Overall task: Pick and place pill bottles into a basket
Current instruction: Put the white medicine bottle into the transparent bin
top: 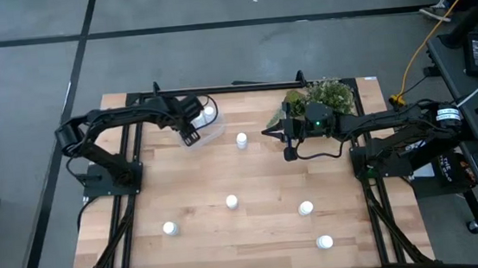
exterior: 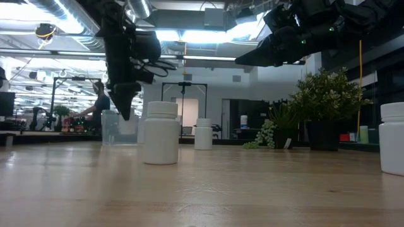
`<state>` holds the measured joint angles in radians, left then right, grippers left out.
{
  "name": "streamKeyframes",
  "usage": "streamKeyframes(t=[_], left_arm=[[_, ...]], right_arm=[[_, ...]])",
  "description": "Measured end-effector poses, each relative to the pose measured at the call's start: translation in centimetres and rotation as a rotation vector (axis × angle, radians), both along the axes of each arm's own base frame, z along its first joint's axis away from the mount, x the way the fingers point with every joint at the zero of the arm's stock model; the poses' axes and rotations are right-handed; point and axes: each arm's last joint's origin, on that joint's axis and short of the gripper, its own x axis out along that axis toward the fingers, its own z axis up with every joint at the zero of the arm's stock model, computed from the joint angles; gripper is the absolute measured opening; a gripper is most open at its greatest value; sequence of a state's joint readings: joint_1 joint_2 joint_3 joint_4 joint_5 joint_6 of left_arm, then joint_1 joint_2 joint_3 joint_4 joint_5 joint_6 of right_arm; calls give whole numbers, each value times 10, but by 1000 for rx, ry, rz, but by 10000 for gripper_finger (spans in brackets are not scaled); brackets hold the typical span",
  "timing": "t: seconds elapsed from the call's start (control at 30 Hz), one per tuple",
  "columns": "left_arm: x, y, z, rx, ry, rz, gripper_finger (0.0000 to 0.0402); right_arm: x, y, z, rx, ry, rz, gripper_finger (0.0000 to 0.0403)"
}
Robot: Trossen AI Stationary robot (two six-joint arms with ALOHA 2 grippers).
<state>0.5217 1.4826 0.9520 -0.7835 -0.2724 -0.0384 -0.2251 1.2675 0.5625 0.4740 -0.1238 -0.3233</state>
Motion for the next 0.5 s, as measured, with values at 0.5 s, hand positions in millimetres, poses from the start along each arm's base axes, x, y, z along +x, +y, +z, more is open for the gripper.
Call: streamKeyframes(t=[0.5], left_arm=[[3, 4, -9, 3, 43, -2, 198]], right_arm=[[0, 0, 0, 0, 0, 0, 19]])
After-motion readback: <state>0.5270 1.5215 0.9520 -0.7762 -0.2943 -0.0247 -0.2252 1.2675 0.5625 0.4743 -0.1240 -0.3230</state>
